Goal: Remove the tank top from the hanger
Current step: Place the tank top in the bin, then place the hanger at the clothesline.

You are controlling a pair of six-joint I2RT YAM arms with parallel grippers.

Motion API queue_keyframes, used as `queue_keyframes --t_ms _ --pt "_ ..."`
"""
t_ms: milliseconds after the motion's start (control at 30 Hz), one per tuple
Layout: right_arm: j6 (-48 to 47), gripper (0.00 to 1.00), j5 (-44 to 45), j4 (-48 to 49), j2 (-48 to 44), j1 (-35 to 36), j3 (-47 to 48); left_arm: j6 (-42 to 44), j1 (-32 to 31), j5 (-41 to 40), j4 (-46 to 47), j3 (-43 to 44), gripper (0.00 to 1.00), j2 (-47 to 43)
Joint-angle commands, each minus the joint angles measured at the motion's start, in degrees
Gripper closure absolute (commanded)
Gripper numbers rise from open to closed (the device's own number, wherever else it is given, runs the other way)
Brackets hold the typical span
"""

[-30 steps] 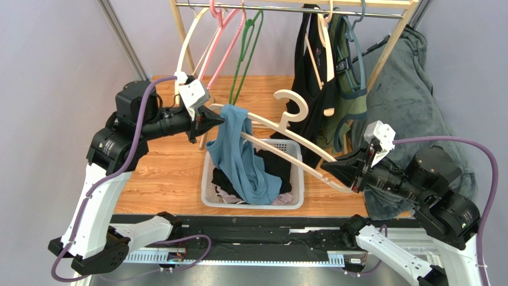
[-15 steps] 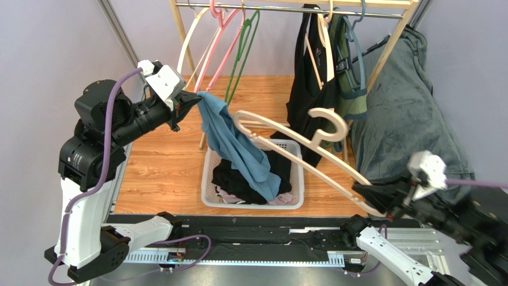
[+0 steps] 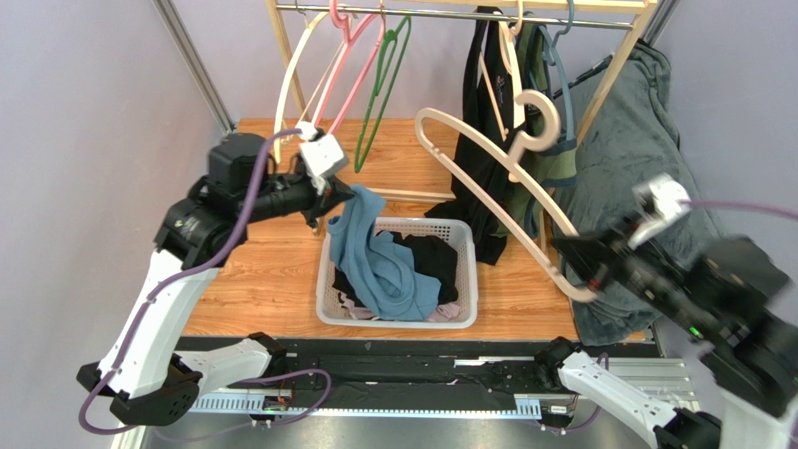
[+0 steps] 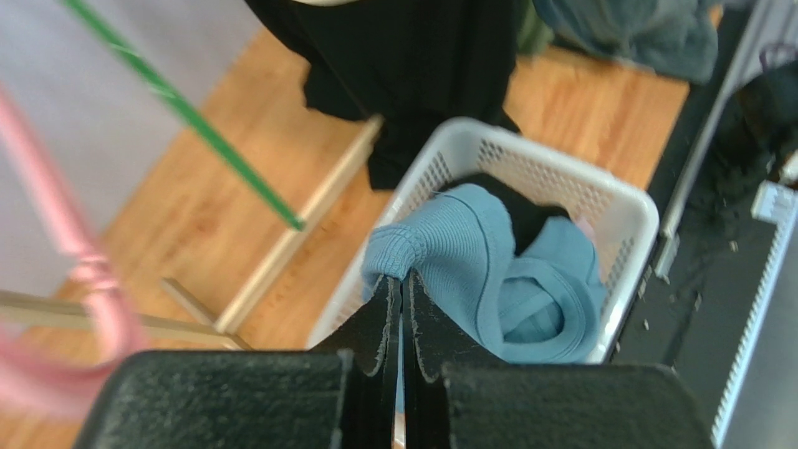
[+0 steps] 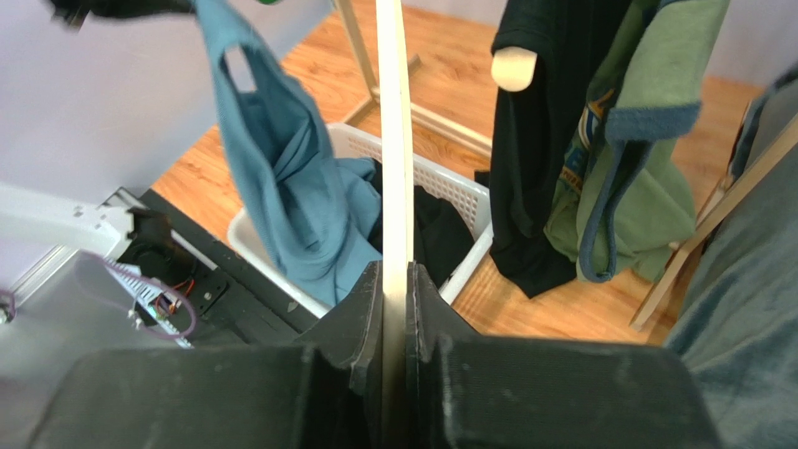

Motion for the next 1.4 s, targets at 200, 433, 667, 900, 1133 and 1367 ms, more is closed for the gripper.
queue_keyframes --t_ms 200,433,667,900,1133,1367 --pt "9.52 1.0 13.43 13.74 14.82 -0.2 0.7 7.0 -5.91 -7.46 8.86 -14.96 0.92 1.92" --pt "9.62 1.0 18.96 17.17 21.32 3.57 3.59 8.95 -9.86 -10.8 13.97 -24.99 0.93 3.85" --pt "8.21 1.0 27.14 17.08 30.29 9.73 12.29 10.35 -11.97 -11.42 15.73 -31.22 0.88 7.28" --pt "6.2 1.0 28.47 19.9 36.35 9.82 16.61 12.02 -12.5 -12.47 16.96 -38.08 0.7 9.92" --pt "5.22 1.0 27.77 20.25 39.97 9.82 20.83 10.26 -13.91 -15.29 13.1 -37.13 0.03 9.05" --pt "4.0 1.0 29.87 20.34 39.61 11.83 22.24 10.79 -14.09 -14.32 3.71 -29.5 0.02 3.61"
